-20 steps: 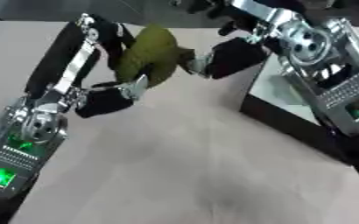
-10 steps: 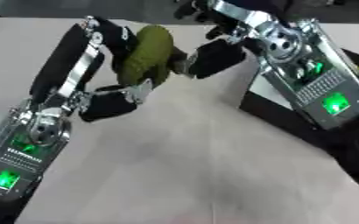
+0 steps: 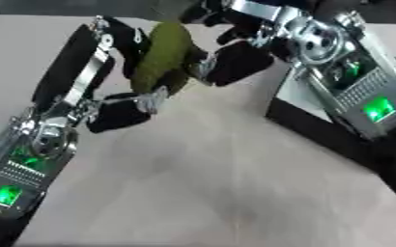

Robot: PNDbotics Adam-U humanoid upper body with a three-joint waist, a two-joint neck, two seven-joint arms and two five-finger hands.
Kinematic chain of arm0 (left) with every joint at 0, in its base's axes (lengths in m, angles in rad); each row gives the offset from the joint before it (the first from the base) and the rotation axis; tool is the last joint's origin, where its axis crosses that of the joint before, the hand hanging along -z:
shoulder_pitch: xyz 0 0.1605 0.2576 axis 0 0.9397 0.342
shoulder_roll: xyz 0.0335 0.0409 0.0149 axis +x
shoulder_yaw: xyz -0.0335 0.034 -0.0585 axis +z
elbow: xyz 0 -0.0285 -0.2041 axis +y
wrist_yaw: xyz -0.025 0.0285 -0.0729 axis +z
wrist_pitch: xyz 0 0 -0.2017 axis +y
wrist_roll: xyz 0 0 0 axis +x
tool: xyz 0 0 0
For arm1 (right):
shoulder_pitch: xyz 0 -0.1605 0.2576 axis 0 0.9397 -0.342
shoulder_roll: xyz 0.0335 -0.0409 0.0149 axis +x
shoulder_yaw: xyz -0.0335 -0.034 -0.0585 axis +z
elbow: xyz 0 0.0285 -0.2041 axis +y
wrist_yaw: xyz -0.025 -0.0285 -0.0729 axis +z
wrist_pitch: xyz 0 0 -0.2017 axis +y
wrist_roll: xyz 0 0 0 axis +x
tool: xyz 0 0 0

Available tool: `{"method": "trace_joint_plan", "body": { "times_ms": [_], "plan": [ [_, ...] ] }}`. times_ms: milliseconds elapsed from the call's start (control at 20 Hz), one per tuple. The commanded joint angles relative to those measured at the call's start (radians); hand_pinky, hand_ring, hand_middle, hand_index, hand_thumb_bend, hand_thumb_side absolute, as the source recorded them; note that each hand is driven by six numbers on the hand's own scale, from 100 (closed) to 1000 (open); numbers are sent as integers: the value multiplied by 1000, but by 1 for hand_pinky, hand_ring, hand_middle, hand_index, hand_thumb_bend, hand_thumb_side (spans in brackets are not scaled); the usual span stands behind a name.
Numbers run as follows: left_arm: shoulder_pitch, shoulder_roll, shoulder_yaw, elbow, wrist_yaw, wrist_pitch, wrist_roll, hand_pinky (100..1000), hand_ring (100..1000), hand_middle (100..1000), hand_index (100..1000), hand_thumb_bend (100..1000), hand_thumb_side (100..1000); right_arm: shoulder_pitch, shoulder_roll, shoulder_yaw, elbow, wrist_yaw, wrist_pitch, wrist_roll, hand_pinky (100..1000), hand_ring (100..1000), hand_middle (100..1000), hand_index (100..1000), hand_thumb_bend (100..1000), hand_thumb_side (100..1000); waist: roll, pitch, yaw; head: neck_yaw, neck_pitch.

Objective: Pick up the objects with one hand, pass them to the other hand, and then place them into the box on the other side of the table.

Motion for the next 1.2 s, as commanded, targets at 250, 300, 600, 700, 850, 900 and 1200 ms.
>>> {"method": "trace_joint_plan", "body": {
  "times_ms": [250,300,600,700,850,900,1200],
  "plan": [
    [-15,45,11,-7,0,-3,-21,489,407,207,469,100,100,-29,-23,-27,-28,89,-33,180,899,982,938,861,444,100,-9,-18,-1,-6,6],
    [-15,46,12,-9,1,-4,-23,487,406,206,467,100,100,-29,-24,-28,-26,101,-33,193,899,981,937,861,453,100,-9,-18,-1,-6,6],
    [-19,49,10,-23,9,-12,-26,484,403,203,464,100,100,-32,-21,-31,-14,141,-33,227,898,978,939,862,460,100,-12,-16,3,-6,6],
    [-21,48,9,-27,10,-13,-26,483,402,202,463,100,100,-32,-21,-31,-12,146,-32,229,896,977,937,861,464,100,-13,-16,4,-6,6],
    [-23,48,8,-32,12,-17,-27,482,402,201,462,100,100,-30,-23,-30,-14,148,-29,225,895,974,933,859,462,100,-13,-15,4,-5,6],
    [-24,48,8,-34,12,-19,-27,482,401,202,462,100,100,-29,-24,-30,-15,147,-28,224,894,974,932,858,461,100,-14,-15,5,-5,6],
    [-32,44,3,-39,15,-29,-34,482,402,202,463,100,100,-31,-22,-23,-20,136,-18,215,889,969,923,850,451,100,-15,-13,6,-6,7]
  ]
}}
